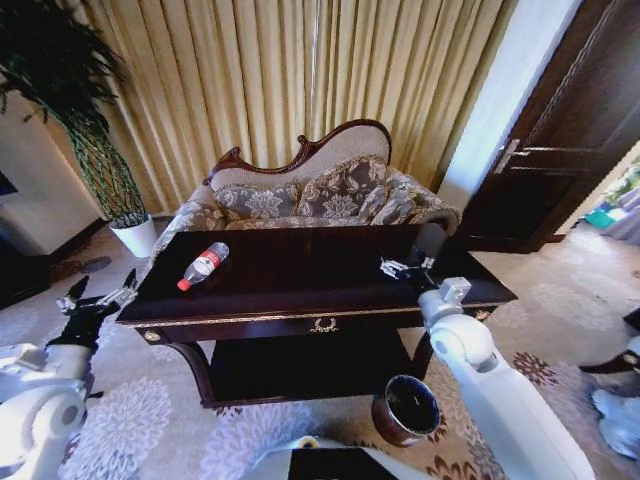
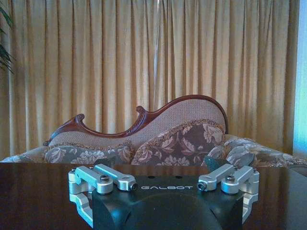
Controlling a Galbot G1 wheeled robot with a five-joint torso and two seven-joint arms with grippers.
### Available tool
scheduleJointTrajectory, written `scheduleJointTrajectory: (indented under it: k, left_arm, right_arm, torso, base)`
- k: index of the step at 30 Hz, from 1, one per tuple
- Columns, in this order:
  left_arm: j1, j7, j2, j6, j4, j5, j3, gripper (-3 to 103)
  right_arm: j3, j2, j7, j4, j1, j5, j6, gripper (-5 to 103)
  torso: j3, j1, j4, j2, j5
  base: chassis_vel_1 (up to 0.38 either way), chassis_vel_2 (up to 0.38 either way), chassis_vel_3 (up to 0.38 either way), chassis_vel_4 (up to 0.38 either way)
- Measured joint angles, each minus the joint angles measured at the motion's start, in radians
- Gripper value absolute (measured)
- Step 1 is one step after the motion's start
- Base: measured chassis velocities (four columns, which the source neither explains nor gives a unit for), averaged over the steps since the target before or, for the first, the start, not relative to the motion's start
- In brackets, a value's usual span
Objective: Move to the front of the table and place the trash on the table into the trash bin.
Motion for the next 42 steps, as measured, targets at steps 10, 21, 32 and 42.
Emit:
scheduleJointTrajectory:
  k: [10,21,32,42]
  left_arm:
    - [-0.192,-0.044,0.173,0.182,0.073,-0.134,0.05,100]
    - [-0.334,-0.036,0.251,0.325,0.173,-0.15,0.145,100]
    - [-0.478,-0.03,0.302,0.361,0.285,-0.138,0.283,100]
    - [-0.538,0.026,0.307,0.353,0.328,-0.088,0.38,100]
  right_arm:
    - [-0.009,0.006,0.0,-0.003,-0.008,-0.012,0.002,100]
    - [-0.003,0.005,0.0,-0.002,-0.021,-0.022,0.004,100]
    - [0.0,-0.007,0.0,-0.007,-0.02,-0.021,0.004,100]
    - [0.005,-0.015,0.0,-0.014,-0.014,-0.018,0.004,100]
  torso:
    - [0.0,0.0,-0.0003,0.0,-0.0001]
    - [0.0,0.0,0.0001,0.0,0.0001]
    - [0.0,0.0,-0.0002,0.0,0.0]
    - [0.0,0.0,0.0,0.0,0.0001]
  base:
    - [0.0,0.0,0.0,0.0]
    - [0.0,0.0,0.0,0.0]
    - [0.0,0.0,0.0,0.0]
    - [0.0,0.0,0.0,0.0]
